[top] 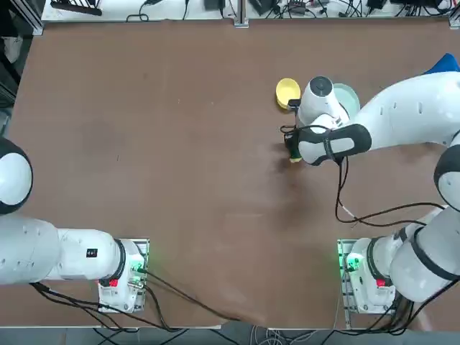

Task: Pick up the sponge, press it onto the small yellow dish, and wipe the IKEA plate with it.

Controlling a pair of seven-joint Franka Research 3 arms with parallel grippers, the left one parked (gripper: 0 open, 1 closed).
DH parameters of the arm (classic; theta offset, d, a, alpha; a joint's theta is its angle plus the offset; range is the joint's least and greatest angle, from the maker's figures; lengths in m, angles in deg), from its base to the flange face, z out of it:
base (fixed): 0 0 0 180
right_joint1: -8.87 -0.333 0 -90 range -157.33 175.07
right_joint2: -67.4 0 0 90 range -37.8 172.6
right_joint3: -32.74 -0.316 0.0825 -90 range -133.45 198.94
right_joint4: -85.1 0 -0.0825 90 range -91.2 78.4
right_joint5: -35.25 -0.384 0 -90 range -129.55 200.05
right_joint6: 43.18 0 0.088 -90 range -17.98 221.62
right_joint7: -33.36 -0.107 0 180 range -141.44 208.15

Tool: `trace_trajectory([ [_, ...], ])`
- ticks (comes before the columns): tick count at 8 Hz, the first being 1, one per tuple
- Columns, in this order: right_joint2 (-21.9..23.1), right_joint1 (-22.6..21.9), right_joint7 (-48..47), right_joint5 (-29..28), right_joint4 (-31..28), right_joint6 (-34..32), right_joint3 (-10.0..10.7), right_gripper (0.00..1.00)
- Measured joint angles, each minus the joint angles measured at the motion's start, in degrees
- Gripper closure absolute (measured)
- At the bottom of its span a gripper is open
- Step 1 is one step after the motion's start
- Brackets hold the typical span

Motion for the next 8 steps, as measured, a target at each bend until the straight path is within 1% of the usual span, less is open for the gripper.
trace_trajectory([
  [1, 0.22, 0.13, -0.16, 0.00, 0.58, -1.41, 0.11, 0.74],
  [2, 0.38, 0.57, -0.21, 0.00, 2.93, -5.88, 0.32, 0.74],
  [3, 0.51, 1.31, -0.21, 0.00, 7.31, -13.20, 0.48, 0.74],
  [5, -0.03, 3.27, -0.20, -0.80, 19.69, -29.09, 0.62, 0.74],
  [6, -0.95, 4.34, 0.41, -2.29, 25.13, -34.13, 0.63, 0.74],
  [7, -2.24, 5.55, 1.63, -3.97, 29.20, -36.61, 0.64, 0.74],
  [8, -3.53, 7.07, 3.45, -5.75, 31.84, -37.35, 0.66, 0.74],
])
